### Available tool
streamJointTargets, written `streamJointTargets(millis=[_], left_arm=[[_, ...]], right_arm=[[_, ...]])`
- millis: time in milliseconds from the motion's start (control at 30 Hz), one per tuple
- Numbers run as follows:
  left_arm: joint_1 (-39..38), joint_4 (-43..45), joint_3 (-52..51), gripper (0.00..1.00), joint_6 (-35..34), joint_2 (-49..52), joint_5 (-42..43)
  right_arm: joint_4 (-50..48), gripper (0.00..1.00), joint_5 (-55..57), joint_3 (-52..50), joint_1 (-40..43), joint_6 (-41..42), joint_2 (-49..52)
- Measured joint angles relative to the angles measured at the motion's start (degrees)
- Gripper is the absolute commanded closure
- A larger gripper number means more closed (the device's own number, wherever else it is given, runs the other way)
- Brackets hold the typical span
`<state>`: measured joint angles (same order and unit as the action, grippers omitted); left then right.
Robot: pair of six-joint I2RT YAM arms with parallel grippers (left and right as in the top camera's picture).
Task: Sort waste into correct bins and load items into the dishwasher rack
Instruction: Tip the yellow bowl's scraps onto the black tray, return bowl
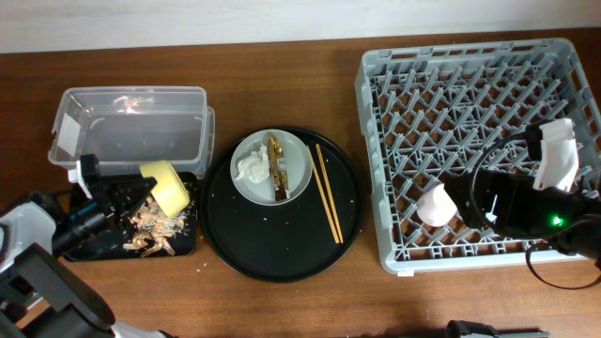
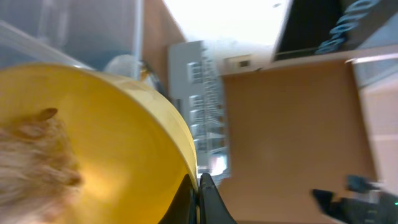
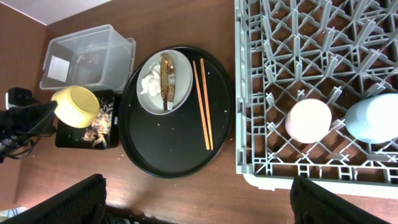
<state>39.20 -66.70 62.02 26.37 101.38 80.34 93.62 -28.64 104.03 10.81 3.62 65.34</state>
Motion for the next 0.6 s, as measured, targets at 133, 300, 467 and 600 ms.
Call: streamJointTargets(millis=[133, 300, 467, 600], left_arm=[[0.59, -1.18, 0.00, 1.00, 3.37, 0.48, 3.41], [1.60, -6.82, 0.09, 1.00, 4.74, 2.25, 6.45], [1.40, -16.61, 0.22, 1.00, 12.96, 2.38, 2.62], [-12.50, -18.36, 0.26, 1.00, 12.41, -8.00, -10.16]], right_arm=[[-0.17, 0.05, 0.00, 0.00, 0.00, -0.02, -0.02], [-0.42, 0.06, 0.02, 0.00, 0.00, 0.00, 0.04], [-0.13, 0.06, 0.02, 0.00, 0.00, 0.02, 0.09], [0.02, 0.05, 0.00, 0.00, 0.00, -0.02, 0.13]])
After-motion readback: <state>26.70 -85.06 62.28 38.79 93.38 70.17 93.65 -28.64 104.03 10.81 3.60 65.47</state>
